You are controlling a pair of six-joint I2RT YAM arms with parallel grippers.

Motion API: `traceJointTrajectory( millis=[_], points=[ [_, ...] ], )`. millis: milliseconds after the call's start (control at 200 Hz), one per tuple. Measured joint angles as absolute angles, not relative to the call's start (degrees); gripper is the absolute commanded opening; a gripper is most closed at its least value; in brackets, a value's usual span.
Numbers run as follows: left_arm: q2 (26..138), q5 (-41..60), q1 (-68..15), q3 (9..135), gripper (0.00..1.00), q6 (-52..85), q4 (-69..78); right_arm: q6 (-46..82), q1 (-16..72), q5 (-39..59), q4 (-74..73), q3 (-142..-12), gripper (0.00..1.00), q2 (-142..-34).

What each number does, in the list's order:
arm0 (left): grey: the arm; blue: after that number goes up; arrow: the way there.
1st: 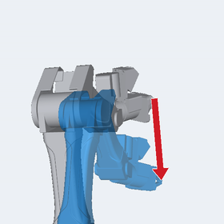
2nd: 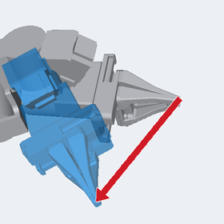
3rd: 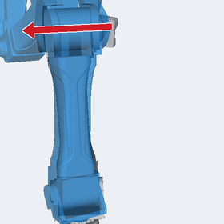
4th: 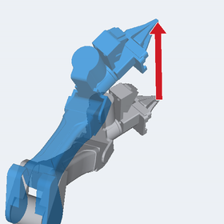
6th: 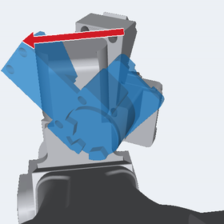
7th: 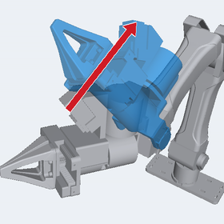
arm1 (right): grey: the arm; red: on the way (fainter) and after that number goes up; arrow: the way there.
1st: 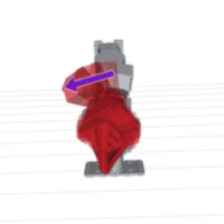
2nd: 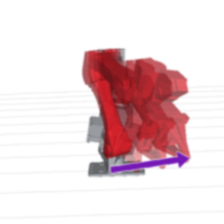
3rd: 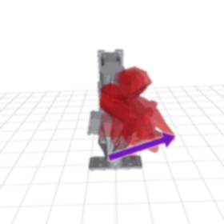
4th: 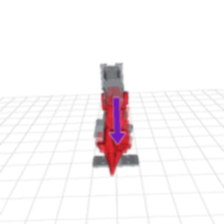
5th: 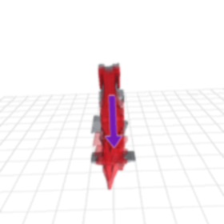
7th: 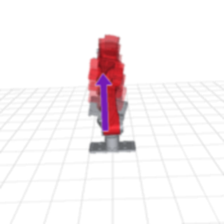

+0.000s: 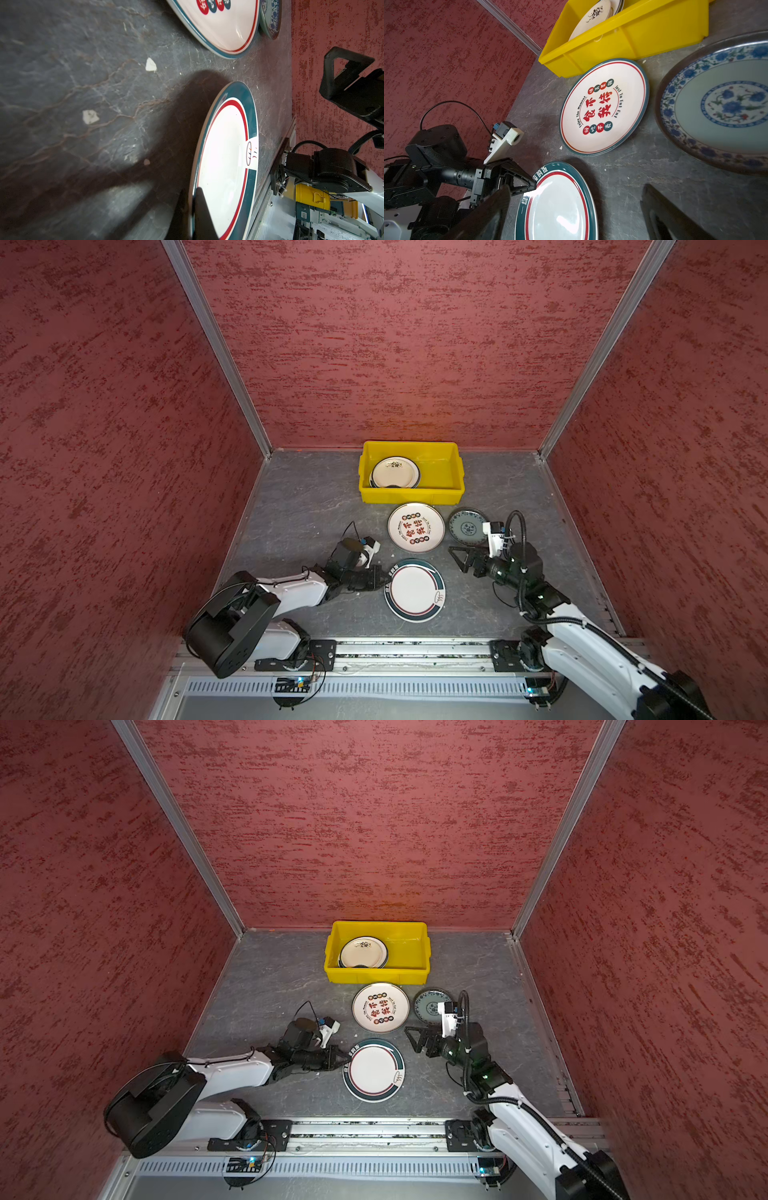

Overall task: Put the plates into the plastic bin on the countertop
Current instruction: 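Pinch the green-rimmed plate's rim with the left gripper and tilt it up, then lift the green-rimmed plate upright with the left gripper toward the yellow bin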

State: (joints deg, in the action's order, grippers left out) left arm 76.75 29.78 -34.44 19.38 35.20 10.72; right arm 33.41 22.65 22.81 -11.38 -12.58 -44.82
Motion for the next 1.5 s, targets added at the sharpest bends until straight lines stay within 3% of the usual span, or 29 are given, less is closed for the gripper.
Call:
traceJointTrajectory(
  millis=[521,1503],
  points=[
    [67.09,22.68,-33.52,20.86,0.0,33.61,3.05,33.58,22.68,24.05,-12.12,-12.69,0.99,-47.55],
    [60.03,23.18,-29.41,27.18,0.0,35.14,-0.05,34.98,22.65,30.5,-15.97,-12.69,0.99,-45.65]
  ],
)
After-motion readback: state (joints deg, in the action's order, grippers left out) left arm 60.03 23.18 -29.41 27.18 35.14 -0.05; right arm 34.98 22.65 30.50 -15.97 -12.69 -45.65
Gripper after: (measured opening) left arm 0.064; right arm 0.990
